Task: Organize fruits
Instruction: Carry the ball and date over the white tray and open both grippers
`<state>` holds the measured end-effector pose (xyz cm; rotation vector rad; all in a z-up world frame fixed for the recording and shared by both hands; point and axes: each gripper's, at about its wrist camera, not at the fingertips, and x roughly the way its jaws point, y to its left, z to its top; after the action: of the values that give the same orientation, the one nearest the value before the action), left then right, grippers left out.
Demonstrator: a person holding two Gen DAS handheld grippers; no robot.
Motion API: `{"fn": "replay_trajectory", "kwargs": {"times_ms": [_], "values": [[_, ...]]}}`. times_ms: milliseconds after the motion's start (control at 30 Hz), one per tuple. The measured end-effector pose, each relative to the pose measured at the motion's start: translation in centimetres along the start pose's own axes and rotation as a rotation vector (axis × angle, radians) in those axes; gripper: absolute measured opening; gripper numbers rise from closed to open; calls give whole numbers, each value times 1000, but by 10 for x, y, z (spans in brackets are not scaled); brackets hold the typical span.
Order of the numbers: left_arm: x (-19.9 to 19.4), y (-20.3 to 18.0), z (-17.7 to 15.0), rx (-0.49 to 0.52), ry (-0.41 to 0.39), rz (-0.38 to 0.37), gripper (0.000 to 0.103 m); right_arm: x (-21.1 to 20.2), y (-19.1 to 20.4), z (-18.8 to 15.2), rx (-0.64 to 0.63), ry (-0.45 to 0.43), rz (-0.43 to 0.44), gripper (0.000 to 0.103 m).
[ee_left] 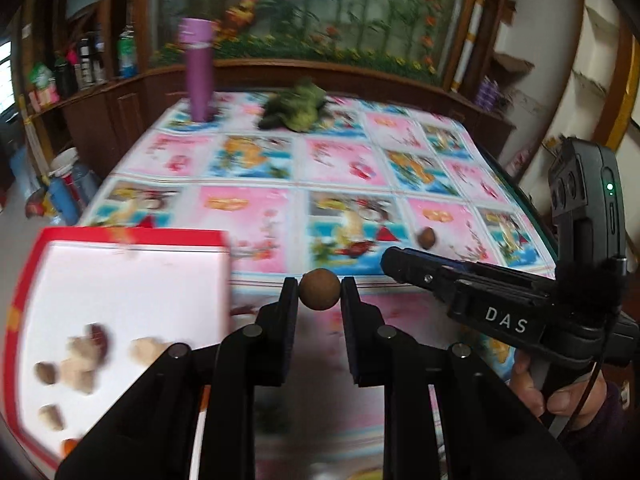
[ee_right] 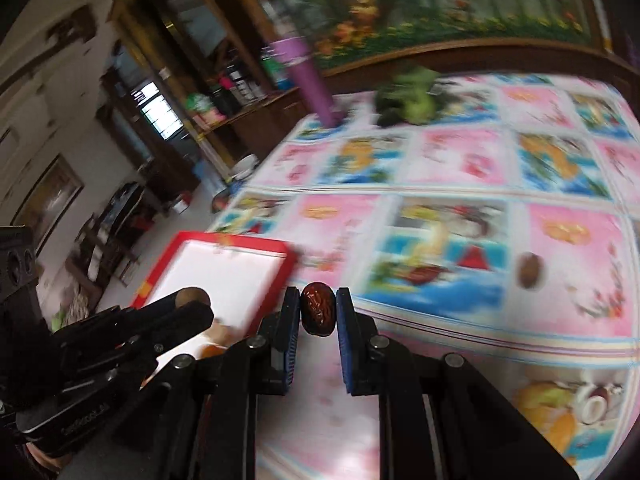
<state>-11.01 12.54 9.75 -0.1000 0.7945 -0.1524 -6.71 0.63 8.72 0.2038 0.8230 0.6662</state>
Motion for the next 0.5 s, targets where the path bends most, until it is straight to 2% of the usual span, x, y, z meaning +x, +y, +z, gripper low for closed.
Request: {"fn": "replay_trajectory", "kwargs": {"times_ms": [133,267,367,500], "values": [[-30,48,-1,-42,-44,68,23,27,54,8,-100,37,24,16],[-59,107,-4,-109,-86,170,23,52,94,11,-139,62,71,16],[-69,137,-11,-131,-93,216,23,69,120,12,-185,71,70,16],[-64,167,-20,-139,-58,246,23,107,146,15,-226,138,55,16]]}}
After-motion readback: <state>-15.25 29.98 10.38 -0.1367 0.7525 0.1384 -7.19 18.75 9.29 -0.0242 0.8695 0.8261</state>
